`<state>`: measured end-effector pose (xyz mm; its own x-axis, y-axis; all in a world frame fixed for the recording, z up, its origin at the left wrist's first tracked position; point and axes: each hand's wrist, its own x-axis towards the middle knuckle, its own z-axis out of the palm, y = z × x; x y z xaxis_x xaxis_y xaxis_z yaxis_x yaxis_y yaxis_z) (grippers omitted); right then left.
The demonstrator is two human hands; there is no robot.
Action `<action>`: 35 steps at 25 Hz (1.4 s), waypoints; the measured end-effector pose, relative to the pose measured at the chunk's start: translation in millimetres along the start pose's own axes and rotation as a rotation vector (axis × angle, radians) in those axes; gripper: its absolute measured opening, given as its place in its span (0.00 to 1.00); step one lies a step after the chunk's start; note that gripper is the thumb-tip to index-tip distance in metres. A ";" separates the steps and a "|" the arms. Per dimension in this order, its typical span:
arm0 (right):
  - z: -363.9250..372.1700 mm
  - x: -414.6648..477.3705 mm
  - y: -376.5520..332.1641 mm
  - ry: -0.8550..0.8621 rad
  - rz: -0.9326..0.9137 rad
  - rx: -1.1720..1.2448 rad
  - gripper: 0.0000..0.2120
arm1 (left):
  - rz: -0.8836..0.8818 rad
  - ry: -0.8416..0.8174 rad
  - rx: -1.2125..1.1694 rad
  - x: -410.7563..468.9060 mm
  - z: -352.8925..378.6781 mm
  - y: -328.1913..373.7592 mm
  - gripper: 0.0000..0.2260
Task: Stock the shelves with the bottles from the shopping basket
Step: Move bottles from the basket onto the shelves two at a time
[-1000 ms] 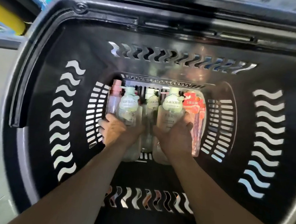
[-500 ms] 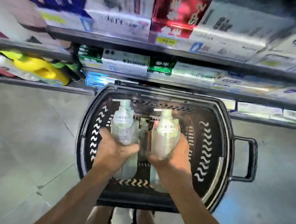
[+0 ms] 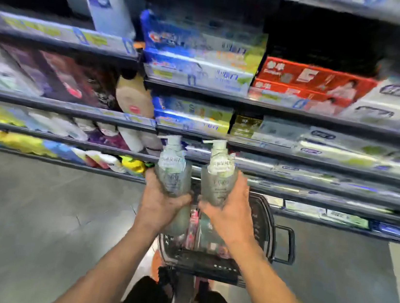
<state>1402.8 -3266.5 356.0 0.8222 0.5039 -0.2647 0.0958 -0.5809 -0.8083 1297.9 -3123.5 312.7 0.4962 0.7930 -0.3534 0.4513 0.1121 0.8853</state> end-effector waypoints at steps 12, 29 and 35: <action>-38.2 -20.0 -211.9 -0.051 -0.524 0.060 0.51 | 0.332 0.464 0.057 -75.9 -148.5 190.7 0.37; 119.0 -57.8 -376.8 -0.044 -0.721 0.045 0.52 | 0.499 0.563 0.033 -40.3 -368.8 200.8 0.36; 194.0 -65.6 -421.8 0.023 -0.687 0.048 0.50 | 0.538 0.492 0.036 -0.3 -459.0 199.4 0.36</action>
<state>1199.5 -2930.5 612.3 0.5955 0.7339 0.3267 0.5750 -0.1055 -0.8113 1047.4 -2826.5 628.0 0.2694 0.9109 0.3125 0.2672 -0.3825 0.8845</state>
